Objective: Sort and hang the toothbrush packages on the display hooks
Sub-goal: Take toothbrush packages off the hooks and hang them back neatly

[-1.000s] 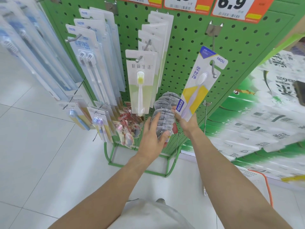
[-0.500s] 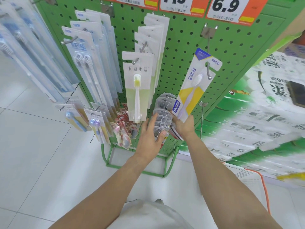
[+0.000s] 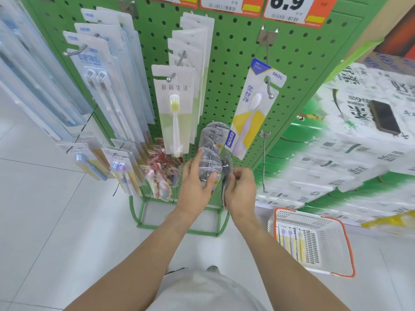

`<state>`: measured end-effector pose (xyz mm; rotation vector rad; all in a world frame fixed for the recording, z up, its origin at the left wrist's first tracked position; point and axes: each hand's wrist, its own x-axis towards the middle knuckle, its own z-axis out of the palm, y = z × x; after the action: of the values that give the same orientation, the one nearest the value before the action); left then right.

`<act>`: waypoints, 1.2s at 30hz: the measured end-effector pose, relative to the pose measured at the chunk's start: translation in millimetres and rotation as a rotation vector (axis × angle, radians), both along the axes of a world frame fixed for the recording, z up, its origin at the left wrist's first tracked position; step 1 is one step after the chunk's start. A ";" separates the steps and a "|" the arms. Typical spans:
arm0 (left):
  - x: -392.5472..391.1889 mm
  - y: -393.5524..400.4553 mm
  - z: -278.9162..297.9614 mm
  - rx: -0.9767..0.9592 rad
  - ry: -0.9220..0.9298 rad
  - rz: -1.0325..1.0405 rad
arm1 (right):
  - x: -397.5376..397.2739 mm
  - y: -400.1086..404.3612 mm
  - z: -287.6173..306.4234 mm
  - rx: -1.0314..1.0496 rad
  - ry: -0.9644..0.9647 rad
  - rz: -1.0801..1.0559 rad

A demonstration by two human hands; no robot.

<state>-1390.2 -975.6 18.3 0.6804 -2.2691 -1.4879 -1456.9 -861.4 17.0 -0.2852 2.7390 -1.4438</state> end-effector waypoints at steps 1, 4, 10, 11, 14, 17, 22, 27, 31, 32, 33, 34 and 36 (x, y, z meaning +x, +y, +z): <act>0.4 0.5 0.4 0.003 0.006 0.006 | 4.7 3.3 -2.4 -0.028 -0.010 -0.016; 3.4 2.3 3.1 -0.009 0.006 0.002 | 19.3 14.4 0.0 -0.047 -0.008 -0.072; 34.5 21.3 11.2 -0.031 0.015 0.249 | 46.8 48.3 5.0 -0.066 -0.051 -0.172; 42.7 22.7 10.6 -0.023 0.028 0.248 | 50.4 53.3 4.8 -0.101 -0.062 -0.190; 63.4 23.1 8.5 0.054 -0.064 0.105 | 59.6 65.5 6.1 -0.245 -0.146 -0.180; 74.9 22.8 5.0 0.179 -0.216 -0.070 | 63.9 62.3 7.9 -0.370 -0.286 -0.117; 85.3 19.8 12.3 0.427 -0.193 -0.139 | 76.5 41.0 21.8 -0.590 -0.556 -0.079; 95.7 15.3 22.5 0.622 -0.186 -0.120 | 83.5 44.8 27.8 -0.616 -0.647 0.040; 101.1 16.0 31.4 0.636 -0.190 -0.152 | 88.0 55.8 29.4 -0.606 -0.645 0.186; 102.8 15.7 34.5 0.651 -0.205 -0.181 | 87.5 58.3 30.2 -0.604 -0.636 0.195; 104.8 15.1 37.0 0.674 -0.219 -0.220 | 86.9 60.2 31.1 -0.605 -0.627 0.186; 107.7 13.6 38.9 0.691 -0.235 -0.262 | 86.0 61.1 32.0 -0.615 -0.624 0.167; 114.9 10.4 41.6 0.657 -0.284 -0.324 | 83.5 61.7 32.1 -0.677 -0.634 0.099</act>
<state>-1275.4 -965.1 59.9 0.7532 -2.1408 -2.4852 -1373.4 -799.7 49.0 0.0341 1.6822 -1.9598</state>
